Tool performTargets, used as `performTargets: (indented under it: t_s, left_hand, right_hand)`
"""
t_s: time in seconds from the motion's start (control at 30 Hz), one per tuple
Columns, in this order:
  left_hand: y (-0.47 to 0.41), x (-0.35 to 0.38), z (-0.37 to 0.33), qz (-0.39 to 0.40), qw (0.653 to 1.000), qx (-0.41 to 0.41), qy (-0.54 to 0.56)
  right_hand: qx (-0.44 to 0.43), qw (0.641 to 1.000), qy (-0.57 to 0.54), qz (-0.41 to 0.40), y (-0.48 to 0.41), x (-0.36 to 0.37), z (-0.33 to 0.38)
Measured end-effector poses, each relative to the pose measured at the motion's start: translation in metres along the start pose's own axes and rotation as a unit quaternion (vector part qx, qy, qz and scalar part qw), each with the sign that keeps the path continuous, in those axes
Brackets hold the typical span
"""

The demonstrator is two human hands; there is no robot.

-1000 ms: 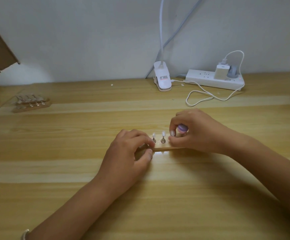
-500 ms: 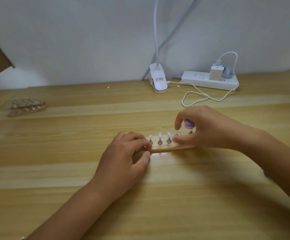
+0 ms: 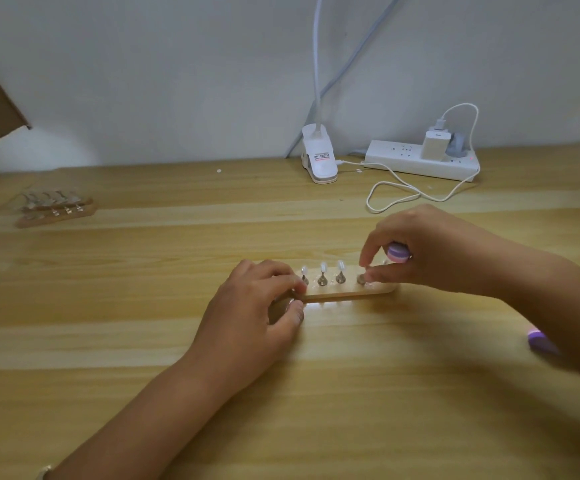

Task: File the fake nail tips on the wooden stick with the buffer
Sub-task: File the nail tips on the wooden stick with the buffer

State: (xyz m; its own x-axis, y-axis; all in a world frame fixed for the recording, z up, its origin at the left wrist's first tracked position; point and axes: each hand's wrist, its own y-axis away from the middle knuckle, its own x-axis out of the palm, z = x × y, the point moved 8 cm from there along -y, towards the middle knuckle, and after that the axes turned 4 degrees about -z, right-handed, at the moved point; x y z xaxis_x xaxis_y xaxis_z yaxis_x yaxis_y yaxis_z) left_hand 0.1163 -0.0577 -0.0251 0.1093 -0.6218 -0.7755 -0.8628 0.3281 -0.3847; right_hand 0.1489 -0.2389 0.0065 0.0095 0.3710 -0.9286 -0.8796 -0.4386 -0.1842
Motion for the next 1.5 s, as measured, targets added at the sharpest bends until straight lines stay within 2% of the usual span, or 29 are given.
performTargets:
  t_s: [0.13,0.3,0.4,0.53,0.67,0.83,0.97,1.1,1.2,1.3,1.5]
  left_hand:
    - [0.001,0.0,0.0,0.001,1.0,0.004,0.003]
    - [0.005,-0.005,-0.001,-0.031,0.999,0.024,-0.005]
    - [0.007,-0.016,-0.011,-0.063,0.994,0.034,0.082]
    - [0.011,-0.005,-0.029,0.014,0.963,0.025,0.266]
    - [0.017,0.013,-0.036,0.1,0.927,0.011,0.362]
    - [0.02,0.019,-0.039,0.108,0.936,0.028,0.333]
    - [0.02,0.021,-0.034,0.082,0.947,0.021,0.311]
    - [0.019,0.025,-0.032,0.084,0.953,0.018,0.29]
    - [0.019,0.026,-0.029,0.075,0.949,0.005,0.305]
    - [0.018,0.025,-0.024,0.06,0.944,-0.009,0.323]
    - [0.018,0.017,-0.024,0.019,0.965,0.003,0.261]
  right_hand:
    - [-0.017,1.0,-0.011,-0.005,0.001,-0.008,0.007]
    - [-0.045,0.993,-0.086,-0.064,0.009,-0.036,0.024]
    - [-0.084,0.987,-0.108,-0.088,0.016,-0.042,0.043]
    - [-0.125,0.976,-0.152,-0.092,0.028,-0.031,0.066]
    - [-0.111,0.974,-0.166,-0.105,0.039,-0.011,0.066]
    - [-0.071,0.976,-0.167,-0.122,0.055,0.0,0.055]
    - [-0.019,0.968,-0.235,-0.08,0.072,0.012,0.04]
    - [0.04,0.957,-0.256,-0.128,0.082,0.019,0.028]
    - [0.003,0.958,-0.236,-0.161,0.083,0.019,0.033]
    - [-0.057,0.964,-0.16,-0.202,0.084,0.015,0.04]
    - [-0.065,0.957,-0.146,-0.242,0.087,0.015,0.04]
